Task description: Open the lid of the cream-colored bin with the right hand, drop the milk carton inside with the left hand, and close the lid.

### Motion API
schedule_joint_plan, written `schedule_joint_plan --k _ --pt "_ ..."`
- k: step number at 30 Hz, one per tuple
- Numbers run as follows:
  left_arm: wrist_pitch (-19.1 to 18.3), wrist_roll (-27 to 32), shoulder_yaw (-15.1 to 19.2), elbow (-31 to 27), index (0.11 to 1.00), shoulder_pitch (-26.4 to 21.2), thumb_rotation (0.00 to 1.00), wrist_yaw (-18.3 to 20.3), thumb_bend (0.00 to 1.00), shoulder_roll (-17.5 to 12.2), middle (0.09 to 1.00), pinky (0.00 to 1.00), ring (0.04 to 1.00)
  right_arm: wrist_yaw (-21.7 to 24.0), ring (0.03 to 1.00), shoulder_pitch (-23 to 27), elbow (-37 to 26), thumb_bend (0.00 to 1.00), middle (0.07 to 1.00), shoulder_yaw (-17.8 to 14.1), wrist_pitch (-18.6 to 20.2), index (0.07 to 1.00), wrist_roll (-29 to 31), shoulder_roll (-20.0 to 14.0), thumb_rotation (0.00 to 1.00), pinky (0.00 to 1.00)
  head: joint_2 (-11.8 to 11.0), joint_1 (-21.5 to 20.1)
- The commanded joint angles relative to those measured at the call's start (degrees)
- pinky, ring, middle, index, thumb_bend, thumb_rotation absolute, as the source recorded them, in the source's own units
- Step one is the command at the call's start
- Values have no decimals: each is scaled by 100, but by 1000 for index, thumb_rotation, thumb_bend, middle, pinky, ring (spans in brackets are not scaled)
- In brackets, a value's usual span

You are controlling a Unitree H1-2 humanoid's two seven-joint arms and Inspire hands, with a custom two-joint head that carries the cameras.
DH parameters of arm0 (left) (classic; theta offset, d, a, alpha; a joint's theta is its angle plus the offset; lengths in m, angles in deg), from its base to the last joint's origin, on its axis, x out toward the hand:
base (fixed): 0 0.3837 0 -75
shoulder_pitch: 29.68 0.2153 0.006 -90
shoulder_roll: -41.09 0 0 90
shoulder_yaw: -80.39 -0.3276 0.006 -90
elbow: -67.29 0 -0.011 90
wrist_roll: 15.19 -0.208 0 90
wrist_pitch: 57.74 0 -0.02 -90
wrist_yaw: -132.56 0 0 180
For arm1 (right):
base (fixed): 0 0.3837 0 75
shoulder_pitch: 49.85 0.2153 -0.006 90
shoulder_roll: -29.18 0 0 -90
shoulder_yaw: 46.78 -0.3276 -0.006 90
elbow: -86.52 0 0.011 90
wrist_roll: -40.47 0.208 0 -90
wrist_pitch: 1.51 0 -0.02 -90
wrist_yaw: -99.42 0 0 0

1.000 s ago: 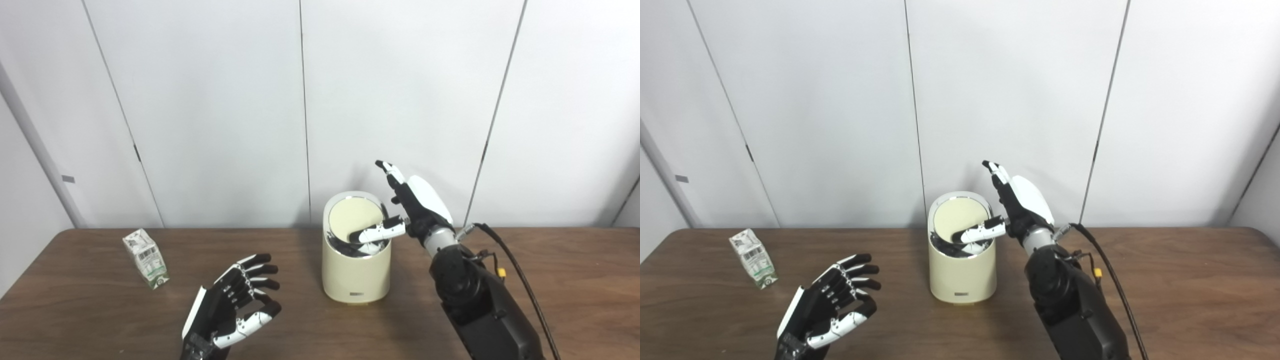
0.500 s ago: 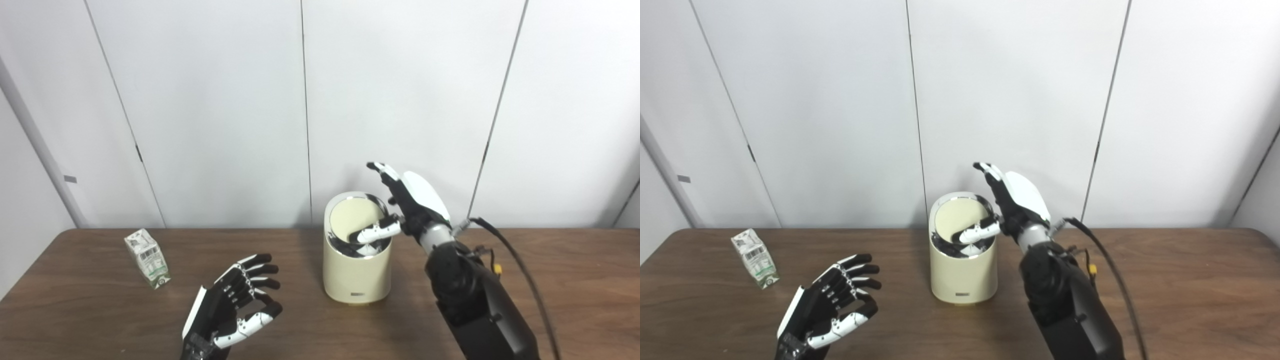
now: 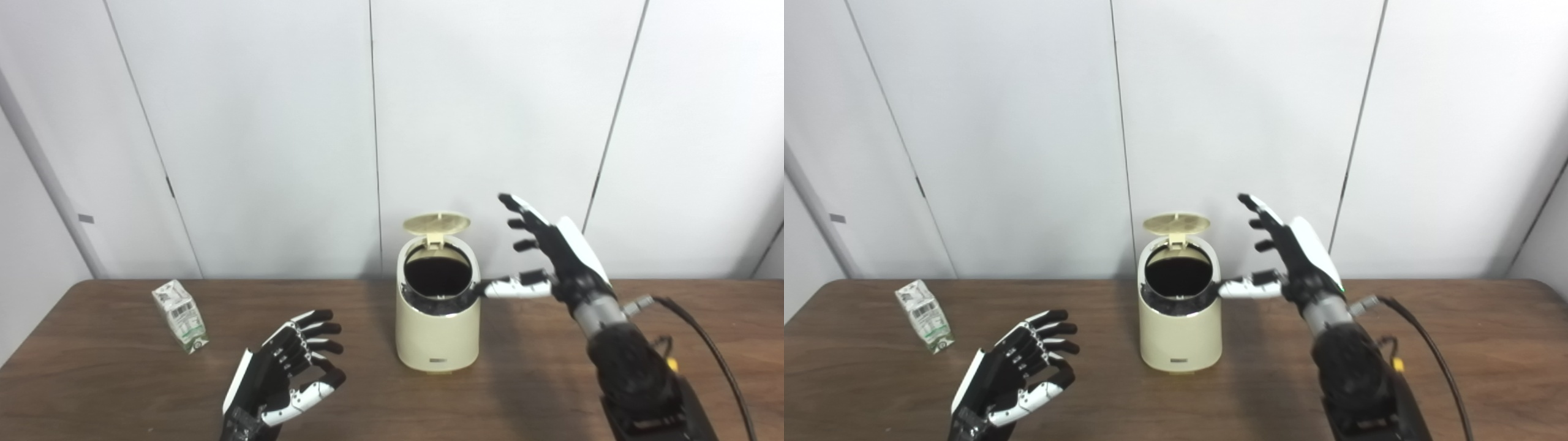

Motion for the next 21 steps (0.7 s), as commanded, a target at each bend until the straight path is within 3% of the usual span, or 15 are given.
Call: schedule_joint_plan --k 1,3,7,11,17,21 --pt "123 -53 -1 -201 781 -118 117 -3 669 -49 718 483 629 -247 873 -66 -358 759 945 -105 -366 887 56 -7 178 702 6 3" --pt "142 -79 -2 -198 783 -120 126 -15 668 -48 719 483 629 -300 845 -343 -475 746 986 -162 -473 881 163 6 188 655 6 3" --pt "157 -68 -4 -197 784 -125 134 1 669 -63 721 484 631 -386 856 -773 -499 744 929 -276 -728 891 468 79 201 707 14 35" --pt "160 -30 3 -201 781 -126 132 17 673 -70 721 483 631 -509 844 -1144 -340 768 891 -351 -1291 892 783 127 207 737 25 49" --pt "140 -19 5 -244 778 -108 116 18 674 -81 713 480 624 -579 853 -1497 -1 805 904 -458 -2221 898 1271 139 245 775 42 66" --pt "122 -38 7 -261 779 -93 123 17 678 -106 714 479 625 -620 851 -1651 115 806 898 -495 -2491 895 1378 154 239 776 38 57"
